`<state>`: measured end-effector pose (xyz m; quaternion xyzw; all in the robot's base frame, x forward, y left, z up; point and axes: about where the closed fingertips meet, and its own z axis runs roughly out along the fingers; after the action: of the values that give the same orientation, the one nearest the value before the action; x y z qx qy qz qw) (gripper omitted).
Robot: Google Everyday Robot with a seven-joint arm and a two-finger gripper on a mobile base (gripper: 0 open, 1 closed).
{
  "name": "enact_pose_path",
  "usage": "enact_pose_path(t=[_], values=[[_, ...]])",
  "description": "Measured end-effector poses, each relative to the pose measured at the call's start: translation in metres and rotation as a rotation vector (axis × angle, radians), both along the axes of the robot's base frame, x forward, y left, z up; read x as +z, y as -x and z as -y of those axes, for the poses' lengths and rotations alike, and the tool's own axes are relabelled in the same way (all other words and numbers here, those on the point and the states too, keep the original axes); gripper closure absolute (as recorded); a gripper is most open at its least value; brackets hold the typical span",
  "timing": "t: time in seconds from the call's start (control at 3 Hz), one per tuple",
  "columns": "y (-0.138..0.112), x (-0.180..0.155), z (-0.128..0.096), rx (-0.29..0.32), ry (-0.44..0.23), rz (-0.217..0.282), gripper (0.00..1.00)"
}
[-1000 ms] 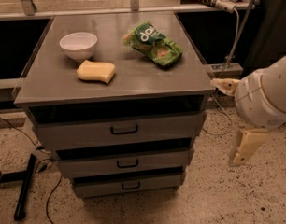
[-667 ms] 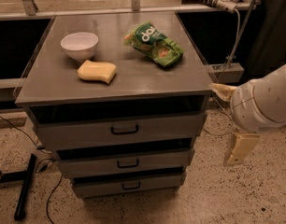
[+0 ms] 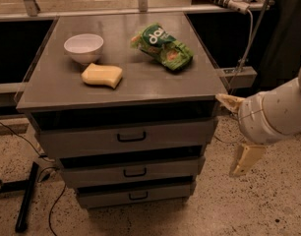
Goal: Open top drawer
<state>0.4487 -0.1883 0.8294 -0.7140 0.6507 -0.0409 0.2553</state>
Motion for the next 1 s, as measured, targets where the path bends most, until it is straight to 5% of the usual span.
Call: enact_pose_path(t=[0.33, 1.0], values=[[-0.017, -0.033, -0.001, 0.029, -0.129, 0.003, 0.00], [-0.046, -0.090, -0.015, 0.033, -0.354, -0.077, 0.00]])
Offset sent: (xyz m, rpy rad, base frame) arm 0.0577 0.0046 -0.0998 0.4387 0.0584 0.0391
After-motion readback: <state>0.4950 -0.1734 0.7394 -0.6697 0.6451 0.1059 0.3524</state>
